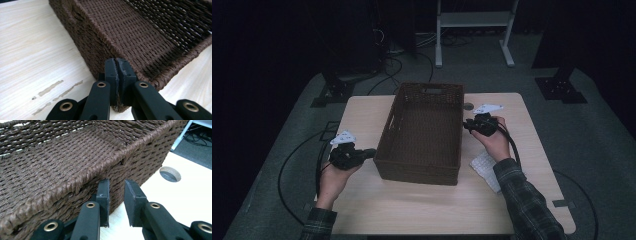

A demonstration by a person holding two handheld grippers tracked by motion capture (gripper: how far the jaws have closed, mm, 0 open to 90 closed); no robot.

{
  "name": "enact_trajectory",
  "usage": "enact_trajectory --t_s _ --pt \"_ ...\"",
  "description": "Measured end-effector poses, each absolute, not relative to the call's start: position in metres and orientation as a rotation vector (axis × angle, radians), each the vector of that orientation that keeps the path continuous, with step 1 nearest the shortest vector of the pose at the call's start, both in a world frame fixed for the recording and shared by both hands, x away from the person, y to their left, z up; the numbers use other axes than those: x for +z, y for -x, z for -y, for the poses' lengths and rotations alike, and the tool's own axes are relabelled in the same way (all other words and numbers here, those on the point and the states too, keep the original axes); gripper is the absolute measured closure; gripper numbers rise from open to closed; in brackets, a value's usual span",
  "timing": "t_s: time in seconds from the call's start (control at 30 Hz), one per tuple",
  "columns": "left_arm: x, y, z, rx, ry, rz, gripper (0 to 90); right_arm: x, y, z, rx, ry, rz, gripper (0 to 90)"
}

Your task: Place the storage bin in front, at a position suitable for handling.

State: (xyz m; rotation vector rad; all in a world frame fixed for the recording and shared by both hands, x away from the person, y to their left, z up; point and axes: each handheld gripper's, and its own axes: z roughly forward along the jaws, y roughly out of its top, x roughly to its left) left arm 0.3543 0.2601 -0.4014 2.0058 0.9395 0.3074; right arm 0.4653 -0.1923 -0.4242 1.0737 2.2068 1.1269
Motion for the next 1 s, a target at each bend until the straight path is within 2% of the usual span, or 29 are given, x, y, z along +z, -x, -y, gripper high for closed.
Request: enact_trajectory --t_s 1.0 --pt "-0.402 -0.347 -0.245 0.279 -2.031 -0.893 85.9 -0.421 -0.472 0.191 1.094 -1.078 -2.208 72.7"
